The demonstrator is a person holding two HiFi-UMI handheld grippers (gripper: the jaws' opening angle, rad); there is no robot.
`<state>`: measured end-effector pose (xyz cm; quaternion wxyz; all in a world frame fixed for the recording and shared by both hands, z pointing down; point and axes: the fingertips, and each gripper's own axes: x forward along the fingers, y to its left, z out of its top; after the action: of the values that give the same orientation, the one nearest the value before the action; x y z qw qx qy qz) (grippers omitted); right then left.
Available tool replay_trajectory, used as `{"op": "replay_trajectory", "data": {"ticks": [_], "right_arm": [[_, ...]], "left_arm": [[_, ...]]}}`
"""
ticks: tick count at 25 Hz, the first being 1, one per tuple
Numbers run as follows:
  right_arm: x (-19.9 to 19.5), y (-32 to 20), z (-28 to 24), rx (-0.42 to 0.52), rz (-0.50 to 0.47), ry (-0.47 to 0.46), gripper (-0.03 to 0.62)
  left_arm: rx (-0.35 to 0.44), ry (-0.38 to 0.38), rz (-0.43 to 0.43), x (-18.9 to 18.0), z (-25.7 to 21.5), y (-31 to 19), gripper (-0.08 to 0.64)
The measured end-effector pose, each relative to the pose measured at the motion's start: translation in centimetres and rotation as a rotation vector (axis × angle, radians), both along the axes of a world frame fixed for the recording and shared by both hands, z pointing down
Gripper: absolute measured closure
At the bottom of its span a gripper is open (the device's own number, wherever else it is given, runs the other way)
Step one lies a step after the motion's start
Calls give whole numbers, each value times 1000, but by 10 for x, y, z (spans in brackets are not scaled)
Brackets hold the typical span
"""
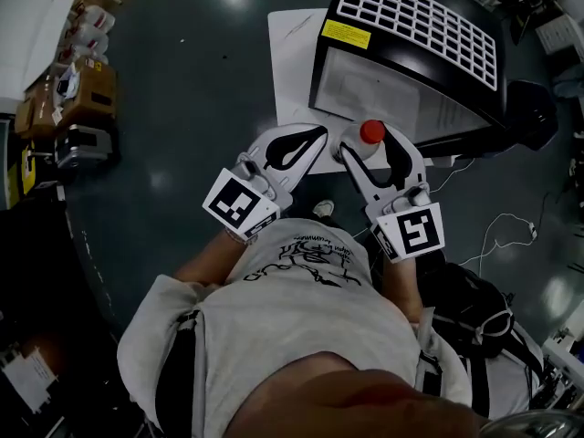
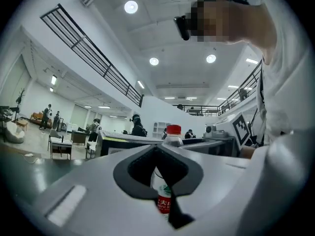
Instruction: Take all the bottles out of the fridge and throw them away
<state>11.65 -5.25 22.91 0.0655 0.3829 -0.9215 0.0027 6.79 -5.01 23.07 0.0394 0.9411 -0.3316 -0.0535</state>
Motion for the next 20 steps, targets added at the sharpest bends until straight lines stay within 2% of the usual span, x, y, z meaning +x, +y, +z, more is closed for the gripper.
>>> {"op": "replay_trajectory", "data": {"ticks": [20], "right_arm": [[-149,-8,0,10,-204,6,327]], "left_arm": [[3,11,-229,-151,2,5,552]]}}
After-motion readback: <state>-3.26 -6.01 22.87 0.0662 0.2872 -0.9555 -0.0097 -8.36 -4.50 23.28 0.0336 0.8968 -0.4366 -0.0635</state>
